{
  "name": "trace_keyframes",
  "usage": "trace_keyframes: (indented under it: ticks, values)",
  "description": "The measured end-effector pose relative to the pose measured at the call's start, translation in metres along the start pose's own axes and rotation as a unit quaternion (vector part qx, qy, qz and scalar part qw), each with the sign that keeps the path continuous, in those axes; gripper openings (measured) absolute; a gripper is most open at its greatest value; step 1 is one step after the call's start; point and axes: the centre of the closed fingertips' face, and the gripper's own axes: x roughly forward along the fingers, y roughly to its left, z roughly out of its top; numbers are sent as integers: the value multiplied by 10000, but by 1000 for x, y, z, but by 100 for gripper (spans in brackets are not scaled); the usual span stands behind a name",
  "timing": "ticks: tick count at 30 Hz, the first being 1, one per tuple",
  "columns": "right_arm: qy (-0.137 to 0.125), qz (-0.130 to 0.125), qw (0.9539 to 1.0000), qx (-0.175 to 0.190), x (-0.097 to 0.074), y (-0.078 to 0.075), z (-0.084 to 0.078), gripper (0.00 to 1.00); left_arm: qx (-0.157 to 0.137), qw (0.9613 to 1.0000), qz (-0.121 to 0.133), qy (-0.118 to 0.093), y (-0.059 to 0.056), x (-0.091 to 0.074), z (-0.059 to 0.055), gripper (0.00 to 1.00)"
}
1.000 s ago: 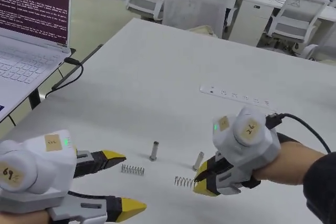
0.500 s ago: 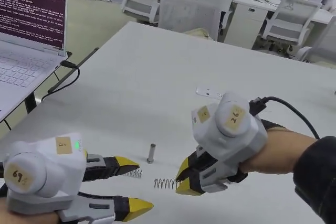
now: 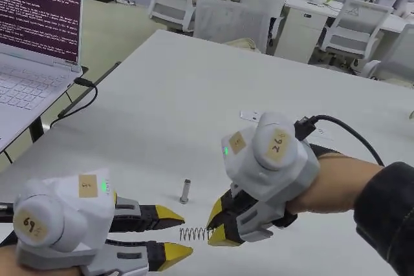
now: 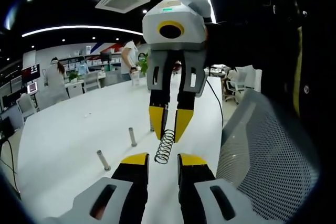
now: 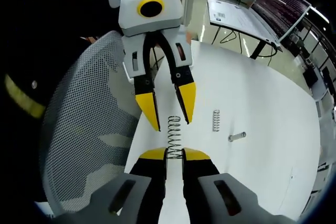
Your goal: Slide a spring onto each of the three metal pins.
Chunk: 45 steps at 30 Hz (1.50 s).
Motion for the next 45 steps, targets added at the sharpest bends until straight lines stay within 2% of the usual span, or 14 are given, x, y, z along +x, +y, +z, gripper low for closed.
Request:
trace_keyframes:
  ticks: [6,18,28,36,45]
  values:
    - [21,42,10000,-34,0,3,0,8,111,9999,-30,46,-2,1,-1,5]
    - [-42,25,10000,-76,-5,4,3,7,177,9998,-49,18,-2,0,0,3]
    - [-438,-106,9990,-71,-22,4,24,7,197,9998,0,-37,0,-2,2,3]
    - [-457,-135,9986,-240,-24,5,38,7,179,9998,-33,-41,-2,-1,2,3]
    - [-443,-88,9985,-325,-22,5,45,7,180,9998,-47,-14,-2,0,2,3]
